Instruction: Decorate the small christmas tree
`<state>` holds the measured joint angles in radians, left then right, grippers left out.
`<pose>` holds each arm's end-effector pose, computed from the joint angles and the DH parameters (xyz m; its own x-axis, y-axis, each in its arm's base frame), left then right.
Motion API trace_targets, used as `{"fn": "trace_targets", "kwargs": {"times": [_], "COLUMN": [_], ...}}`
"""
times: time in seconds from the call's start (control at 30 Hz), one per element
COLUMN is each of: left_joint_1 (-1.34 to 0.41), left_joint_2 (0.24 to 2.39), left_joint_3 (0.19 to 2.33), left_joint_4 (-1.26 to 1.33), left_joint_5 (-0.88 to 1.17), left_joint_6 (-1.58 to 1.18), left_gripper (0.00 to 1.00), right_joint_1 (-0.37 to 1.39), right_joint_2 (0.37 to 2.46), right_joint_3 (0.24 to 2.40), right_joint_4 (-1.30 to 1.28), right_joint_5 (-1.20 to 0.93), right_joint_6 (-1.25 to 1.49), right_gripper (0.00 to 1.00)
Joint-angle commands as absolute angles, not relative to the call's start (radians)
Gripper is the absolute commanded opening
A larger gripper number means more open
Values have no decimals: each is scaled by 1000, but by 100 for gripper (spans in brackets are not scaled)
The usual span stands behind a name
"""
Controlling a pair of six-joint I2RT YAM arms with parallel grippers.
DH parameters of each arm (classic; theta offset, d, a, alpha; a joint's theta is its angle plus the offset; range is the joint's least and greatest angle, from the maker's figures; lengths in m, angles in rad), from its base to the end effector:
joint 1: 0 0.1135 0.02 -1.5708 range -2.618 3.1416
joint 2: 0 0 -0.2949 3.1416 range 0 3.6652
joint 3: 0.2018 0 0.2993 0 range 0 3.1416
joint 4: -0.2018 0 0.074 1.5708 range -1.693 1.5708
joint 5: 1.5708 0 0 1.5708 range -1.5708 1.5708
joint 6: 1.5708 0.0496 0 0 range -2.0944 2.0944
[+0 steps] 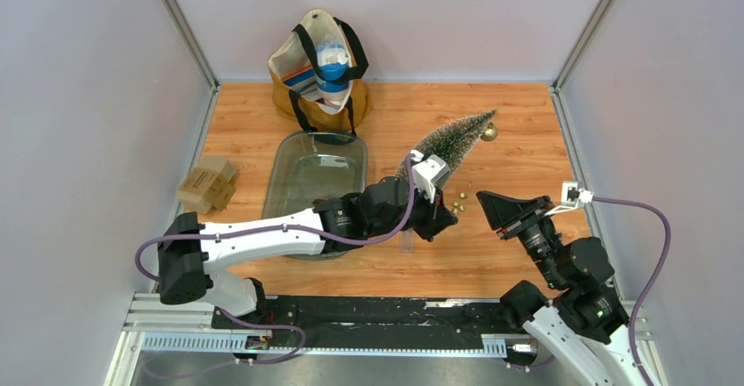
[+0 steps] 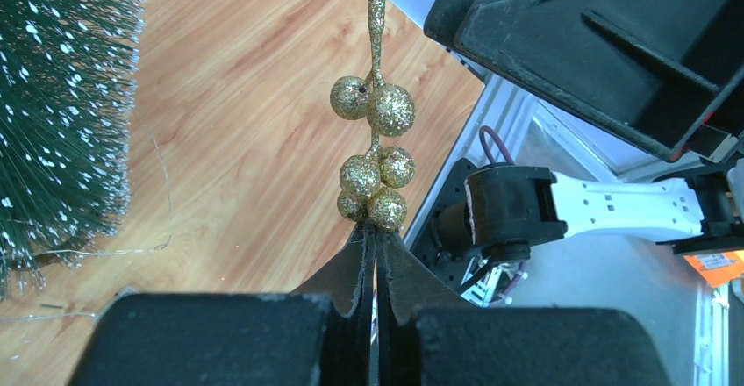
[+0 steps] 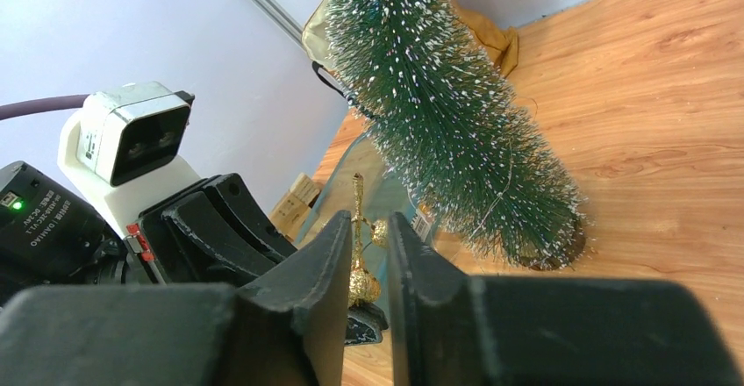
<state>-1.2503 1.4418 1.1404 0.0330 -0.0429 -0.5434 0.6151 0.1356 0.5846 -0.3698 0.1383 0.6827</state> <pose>0.1277 -0.3780 0.3434 -0.5550 0.0324 -0.8312 0.7573 0.4331 -0.4888 0.0764 0.0456 0.3444 -0.2396 0.5958 -0.7666 -0.3971 0.6603 0.6374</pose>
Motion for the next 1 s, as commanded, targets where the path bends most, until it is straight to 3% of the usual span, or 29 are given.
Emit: {"fn": "trace_targets", "kwargs": {"times": [0.0, 0.13, 0.27, 0.57, 0.97], "left_joint_1": [-1253, -1255, -1255, -1255, -1253], "left_joint_2": [1417, 1419, 1416, 1378, 1358], "left_joint_3": [1158, 1149, 1150, 1175, 1198], "left_joint_4": [40, 35, 9, -104, -170], "left_joint_5": [-26, 21, 67, 66, 110], "left_joint_6": [-500, -466, -423, -324, -242], "left_gripper": [0, 0, 0, 0, 0], "right_joint_1": [623, 623, 623, 623, 621], "right_joint_2": [143, 169, 241, 354, 443], "right_joint_3": [612, 641, 699, 804, 887], "right_joint_4": [-371, -393, -448, -518, -672], "right_joint_5": [115, 123, 81, -66, -112], "right_joint_6": [690, 696, 698, 698, 675], "right_gripper": [27, 41, 45, 40, 41]}}
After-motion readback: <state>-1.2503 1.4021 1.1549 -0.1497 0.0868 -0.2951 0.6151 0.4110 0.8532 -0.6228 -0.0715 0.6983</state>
